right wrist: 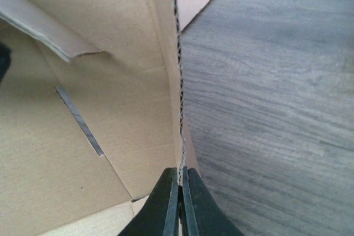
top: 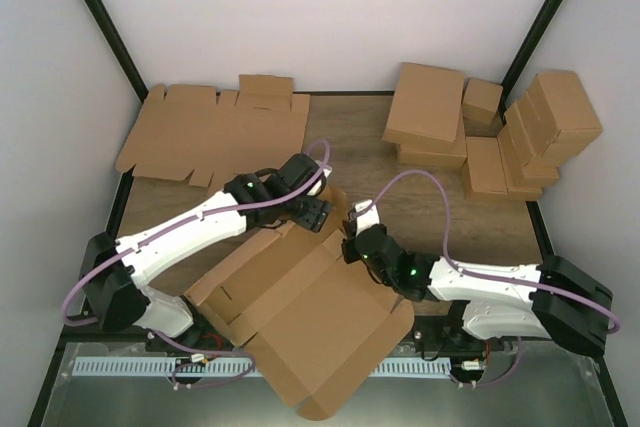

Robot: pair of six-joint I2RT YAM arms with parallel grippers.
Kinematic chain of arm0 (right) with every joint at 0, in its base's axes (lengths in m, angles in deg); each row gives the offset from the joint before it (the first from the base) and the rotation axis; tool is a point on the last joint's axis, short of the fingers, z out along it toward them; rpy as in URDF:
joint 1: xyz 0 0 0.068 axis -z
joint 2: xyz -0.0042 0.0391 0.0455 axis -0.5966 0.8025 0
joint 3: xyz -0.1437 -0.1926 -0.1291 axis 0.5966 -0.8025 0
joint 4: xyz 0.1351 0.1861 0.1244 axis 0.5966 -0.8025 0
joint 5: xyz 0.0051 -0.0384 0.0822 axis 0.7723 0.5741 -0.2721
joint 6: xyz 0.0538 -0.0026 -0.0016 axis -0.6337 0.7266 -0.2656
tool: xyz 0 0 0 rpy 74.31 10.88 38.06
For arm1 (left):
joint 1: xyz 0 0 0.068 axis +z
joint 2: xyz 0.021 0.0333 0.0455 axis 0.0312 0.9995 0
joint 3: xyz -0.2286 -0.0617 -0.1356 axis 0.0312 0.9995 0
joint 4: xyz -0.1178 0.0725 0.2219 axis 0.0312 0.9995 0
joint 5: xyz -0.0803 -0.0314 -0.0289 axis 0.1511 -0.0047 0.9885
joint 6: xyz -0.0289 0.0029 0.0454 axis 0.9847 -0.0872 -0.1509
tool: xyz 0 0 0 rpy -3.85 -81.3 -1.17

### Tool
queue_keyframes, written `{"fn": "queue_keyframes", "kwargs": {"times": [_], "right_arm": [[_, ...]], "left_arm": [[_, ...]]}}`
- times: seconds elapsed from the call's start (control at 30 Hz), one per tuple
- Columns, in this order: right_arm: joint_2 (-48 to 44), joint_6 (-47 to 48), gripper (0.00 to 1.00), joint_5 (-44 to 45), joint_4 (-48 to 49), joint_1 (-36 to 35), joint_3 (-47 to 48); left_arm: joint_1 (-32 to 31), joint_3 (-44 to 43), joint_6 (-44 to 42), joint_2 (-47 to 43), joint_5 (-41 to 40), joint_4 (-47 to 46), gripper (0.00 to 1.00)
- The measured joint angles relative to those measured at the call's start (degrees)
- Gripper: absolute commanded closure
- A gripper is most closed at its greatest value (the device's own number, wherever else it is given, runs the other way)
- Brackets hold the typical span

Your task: Fold the paper box

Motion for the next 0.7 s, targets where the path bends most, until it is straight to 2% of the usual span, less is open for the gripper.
{"fn": "queue_keyframes", "kwargs": {"times": [0.4, 0.6, 0.7], "right_arm": [[-7.7, 12.0, 0.99, -0.5, 4.5, 1.9, -2.4], [-9.6, 15.8, 0.99, -2.1, 9.2, 3.9, -6.2], [-9.9, 16.6, 0.99, -3.7, 12.4, 5.7, -8.5]], "left_arm": [[1.7, -2.3, 0.5, -5.3, 0.2, 1.9, 0.01], [3.5, -5.7, 1.7, -10.1, 3.7, 3.6, 0.0], [8.7, -5.9, 2.3, -13.0, 7.8, 3.8, 0.0]]}}
